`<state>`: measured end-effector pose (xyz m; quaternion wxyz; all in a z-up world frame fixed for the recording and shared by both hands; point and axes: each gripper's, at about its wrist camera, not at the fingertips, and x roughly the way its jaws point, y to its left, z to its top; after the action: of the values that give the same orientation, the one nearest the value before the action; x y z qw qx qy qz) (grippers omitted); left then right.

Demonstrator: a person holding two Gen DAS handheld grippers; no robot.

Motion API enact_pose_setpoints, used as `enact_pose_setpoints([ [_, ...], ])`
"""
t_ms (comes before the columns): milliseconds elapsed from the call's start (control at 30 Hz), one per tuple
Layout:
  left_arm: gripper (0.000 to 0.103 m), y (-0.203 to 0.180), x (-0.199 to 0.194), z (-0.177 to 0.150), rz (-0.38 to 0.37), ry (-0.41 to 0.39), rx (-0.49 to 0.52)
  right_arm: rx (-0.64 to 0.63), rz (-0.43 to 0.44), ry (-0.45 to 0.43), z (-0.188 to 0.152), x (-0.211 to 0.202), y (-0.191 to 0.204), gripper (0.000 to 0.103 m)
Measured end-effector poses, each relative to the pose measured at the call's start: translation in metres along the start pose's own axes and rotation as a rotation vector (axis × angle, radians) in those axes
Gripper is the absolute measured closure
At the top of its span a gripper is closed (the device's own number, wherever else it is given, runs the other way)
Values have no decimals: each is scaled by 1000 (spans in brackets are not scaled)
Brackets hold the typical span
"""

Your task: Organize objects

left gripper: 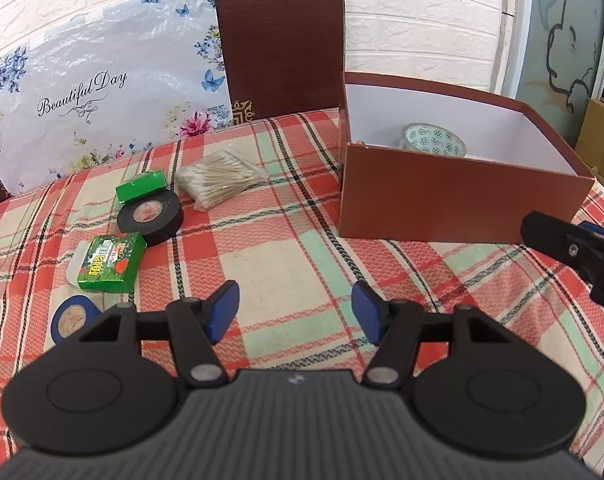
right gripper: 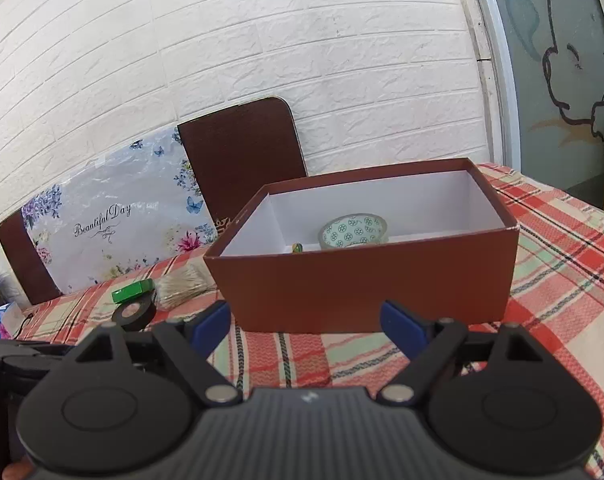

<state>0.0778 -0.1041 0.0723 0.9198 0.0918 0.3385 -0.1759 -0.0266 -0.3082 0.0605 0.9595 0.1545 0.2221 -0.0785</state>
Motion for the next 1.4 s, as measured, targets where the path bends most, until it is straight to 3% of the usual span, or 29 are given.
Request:
enact_pose_setpoints([
  [200,37,5,-5,1,5,-20,2,9,33,14,8,2,0,18],
  [367,36,41,-18,3,55,-66,-42,-60,111,-44,47,0,19,17],
  [533,35,115,-46,3,214,-119,-123,-158,242,-190,116,-17,65,13],
  [633,34,160,-58,-11,308,-117,-203,-168,327,-247,128,-22,88,11],
  [700,33,187,-59,-26,355,-94,-251,-157,366,-220,118,-12,101,11],
  [800,32,215,-48,-54,401,-42,-304,-166,385,-83,78,20,121,11],
  [967,32,239,-17,-95,406,-34,-350,-207,377,185,10,77,149,16],
  [1033,32,242,-6,-110,395,-36,-385,-224,380,246,-5,90,158,17],
  [1100,28,235,-1,-122,414,-101,-374,-274,377,268,-18,98,171,18],
  [1200,27,227,2,-119,411,-111,-317,-352,371,279,-32,111,195,17],
  [1400,27,235,0,-124,375,-137,-365,-371,338,307,-51,164,252,12],
])
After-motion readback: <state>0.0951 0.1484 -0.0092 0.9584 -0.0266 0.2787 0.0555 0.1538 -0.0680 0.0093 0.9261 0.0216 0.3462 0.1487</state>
